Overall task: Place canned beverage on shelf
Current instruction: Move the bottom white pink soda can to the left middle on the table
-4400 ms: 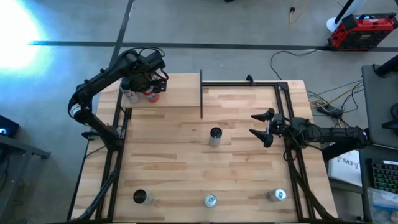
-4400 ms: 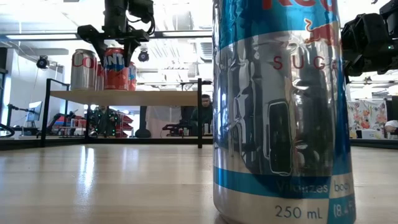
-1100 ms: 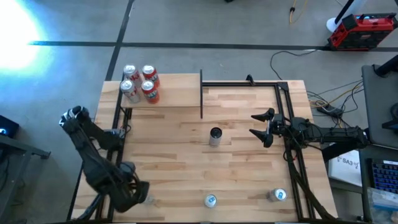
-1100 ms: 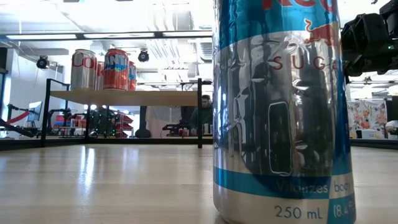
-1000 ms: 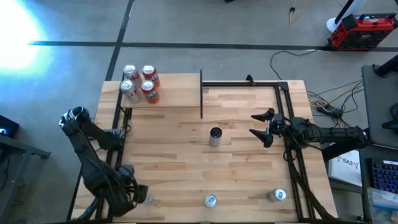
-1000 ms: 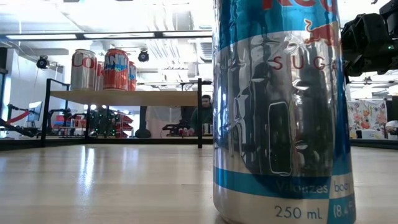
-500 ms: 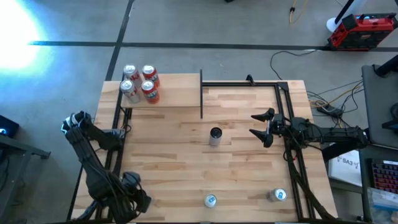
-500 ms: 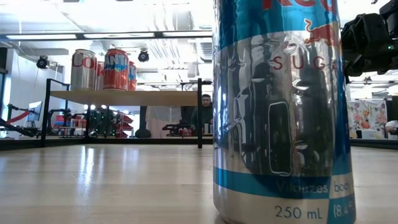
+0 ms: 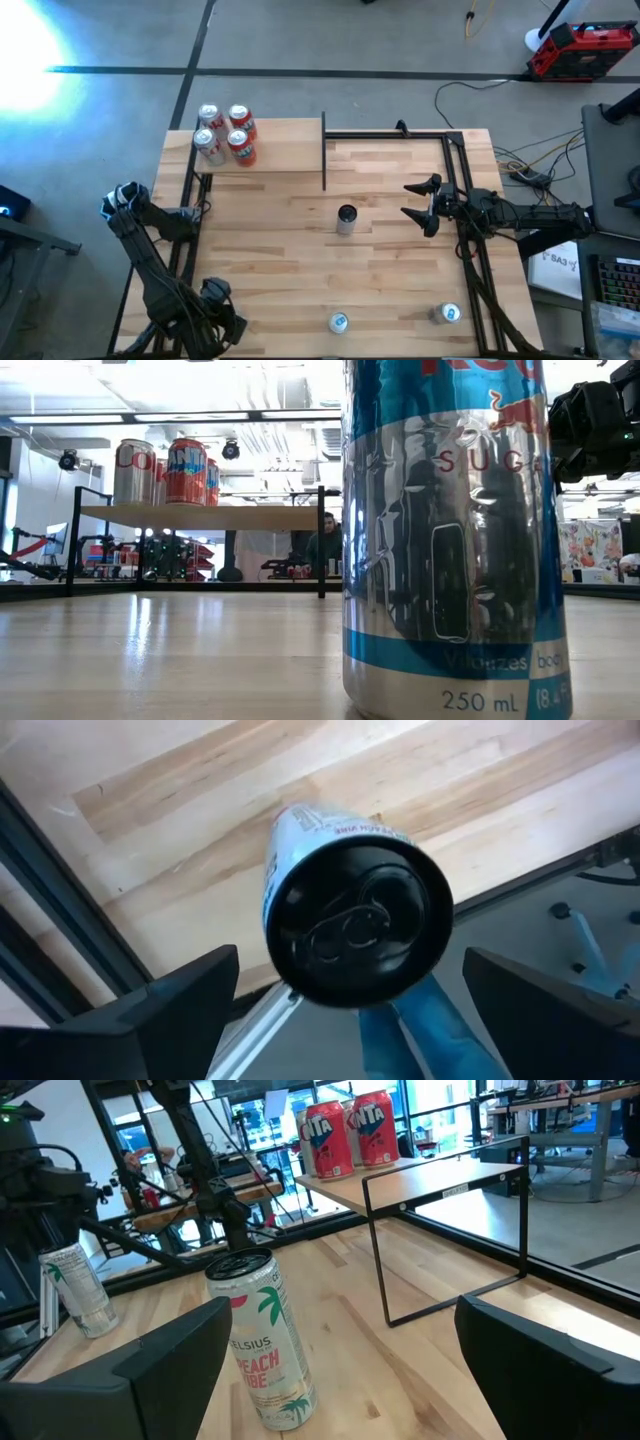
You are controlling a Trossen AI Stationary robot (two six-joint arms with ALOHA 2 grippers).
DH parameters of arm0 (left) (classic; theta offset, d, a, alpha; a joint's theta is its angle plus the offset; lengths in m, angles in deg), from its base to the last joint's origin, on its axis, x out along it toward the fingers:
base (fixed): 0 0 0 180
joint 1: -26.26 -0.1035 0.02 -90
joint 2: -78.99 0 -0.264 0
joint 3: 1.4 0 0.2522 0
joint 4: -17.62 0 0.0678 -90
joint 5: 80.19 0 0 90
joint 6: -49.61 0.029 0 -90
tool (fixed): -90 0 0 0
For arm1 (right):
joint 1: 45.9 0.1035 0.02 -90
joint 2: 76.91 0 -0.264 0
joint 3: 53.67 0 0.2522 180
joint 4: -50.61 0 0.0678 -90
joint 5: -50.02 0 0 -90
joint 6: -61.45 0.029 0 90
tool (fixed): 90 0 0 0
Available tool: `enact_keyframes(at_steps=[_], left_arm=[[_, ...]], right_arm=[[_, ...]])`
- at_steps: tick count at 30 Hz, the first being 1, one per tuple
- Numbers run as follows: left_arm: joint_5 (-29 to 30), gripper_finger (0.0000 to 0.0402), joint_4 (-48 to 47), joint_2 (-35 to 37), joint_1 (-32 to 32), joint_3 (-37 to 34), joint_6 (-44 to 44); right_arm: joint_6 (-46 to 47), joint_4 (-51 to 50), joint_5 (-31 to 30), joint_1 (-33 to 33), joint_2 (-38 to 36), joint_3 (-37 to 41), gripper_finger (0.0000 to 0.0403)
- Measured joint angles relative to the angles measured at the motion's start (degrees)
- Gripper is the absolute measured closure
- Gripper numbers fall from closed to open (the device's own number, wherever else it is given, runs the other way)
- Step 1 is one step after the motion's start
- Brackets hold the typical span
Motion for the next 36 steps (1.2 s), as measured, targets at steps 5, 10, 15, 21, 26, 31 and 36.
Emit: enact_keyframes(at_steps=[5, 10, 15, 21, 26, 31, 36], left_arm=[[0.1, 0.0028, -0.2, -0.8, -0.4, 0.0, 0.3], [1.0, 0.0032, -0.6, -2.2, -0.4, 0.0, 0.3], [2.0, 0.0058, -0.6, -2.7, -0.4, -0.1, 0.3], [2.9, 0.0131, -0.8, -2.7, -0.8, -0.6, 0.3], [3.0, 0.0161, -0.8, -2.7, -1.0, -0.6, 0.3], [3.0, 0.0161, -1.5, -2.7, -1.6, -0.6, 0.1], [2.9, 0.0158, -2.9, -2.3, -4.2, -0.7, 3.5]], right_arm=[[0.0, 0.0, 0.0, 0.0, 0.0, 0.0, 0.0035], [0.0, 0.0, 0.0, 0.0, 0.0, 0.0, 0.0035], [0.0, 0.0, 0.0, 0.0, 0.0, 0.0, 0.0035], [0.0, 0.0, 0.0, 0.0, 0.0, 0.0, 0.0035], [0.0, 0.0, 0.0, 0.0, 0.0, 0.0, 0.0035], [0.0, 0.0, 0.0, 0.0, 0.0, 0.0, 0.0035], [0.0, 0.0, 0.0, 0.0, 0.0, 0.0, 0.0035]])
